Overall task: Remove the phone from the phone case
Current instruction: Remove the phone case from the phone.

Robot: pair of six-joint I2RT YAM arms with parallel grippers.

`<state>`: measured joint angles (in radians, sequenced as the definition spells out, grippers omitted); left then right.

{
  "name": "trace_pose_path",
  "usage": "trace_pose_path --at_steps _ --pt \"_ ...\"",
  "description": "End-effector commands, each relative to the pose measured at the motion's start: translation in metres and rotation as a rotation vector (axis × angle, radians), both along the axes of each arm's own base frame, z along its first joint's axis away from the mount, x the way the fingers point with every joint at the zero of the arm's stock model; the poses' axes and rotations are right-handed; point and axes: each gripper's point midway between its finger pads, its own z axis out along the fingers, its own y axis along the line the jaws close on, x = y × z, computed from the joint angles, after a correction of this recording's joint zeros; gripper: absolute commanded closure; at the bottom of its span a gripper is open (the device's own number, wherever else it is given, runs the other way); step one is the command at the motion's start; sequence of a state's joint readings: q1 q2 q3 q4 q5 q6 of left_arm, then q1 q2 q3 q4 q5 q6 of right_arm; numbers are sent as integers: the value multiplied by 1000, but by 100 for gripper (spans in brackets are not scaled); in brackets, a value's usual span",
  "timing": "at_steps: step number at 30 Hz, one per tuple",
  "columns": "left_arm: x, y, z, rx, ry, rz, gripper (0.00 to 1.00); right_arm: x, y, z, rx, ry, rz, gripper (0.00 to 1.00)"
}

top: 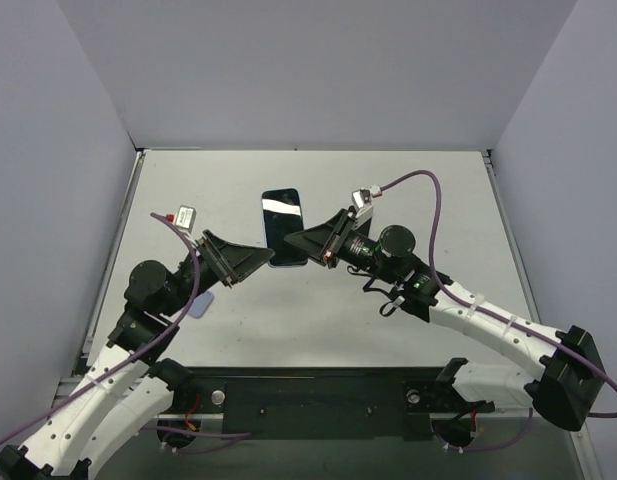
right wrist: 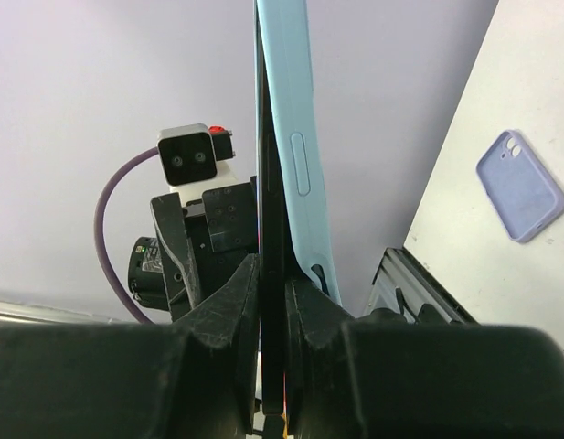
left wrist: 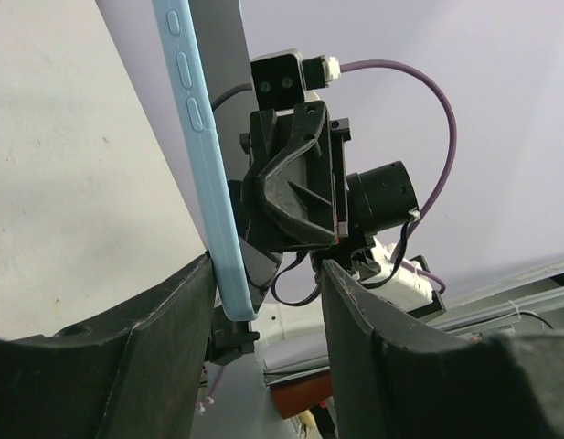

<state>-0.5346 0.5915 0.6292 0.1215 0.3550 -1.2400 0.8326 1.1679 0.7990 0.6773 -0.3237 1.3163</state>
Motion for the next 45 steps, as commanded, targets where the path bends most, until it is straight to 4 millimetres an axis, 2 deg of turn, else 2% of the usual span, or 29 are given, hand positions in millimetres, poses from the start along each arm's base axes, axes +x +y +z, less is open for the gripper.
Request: trace_pose_path --at_steps 1,8,13,15,20,24,30,34,41,45 --pt "-15 -13 21 -40 -99 -110 43 7 -19 43 93 -99 -88 100" --pt "-20 -28 23 -52 -125 -186 52 7 -25 41 71 -94 -112 100" --pt "-23 -29 23 -55 -152 -202 58 7 -27 43 80 -91 -116 100" --pt "-24 -29 24 -41 -186 -202 63 5 -27 46 103 -87 -107 100" --pt "-26 -31 27 41 -341 -206 86 -10 -27 49 154 -34 -34 100" --pt "-46 -40 20 139 -541 -346 97 -27 -29 56 200 -14 47 100" --pt "-72 -36 0 261 -780 -472 100 -59 -34 73 322 8 211 100" --pt "-77 -30 -4 318 -878 -456 100 -74 -40 88 382 -4 282 100" --pt "-41 -27 -15 432 -736 -328 100 -84 -48 108 445 -44 314 100" --pt "-39 -24 -11 386 -663 -278 100 -78 -47 105 433 -58 287 100"
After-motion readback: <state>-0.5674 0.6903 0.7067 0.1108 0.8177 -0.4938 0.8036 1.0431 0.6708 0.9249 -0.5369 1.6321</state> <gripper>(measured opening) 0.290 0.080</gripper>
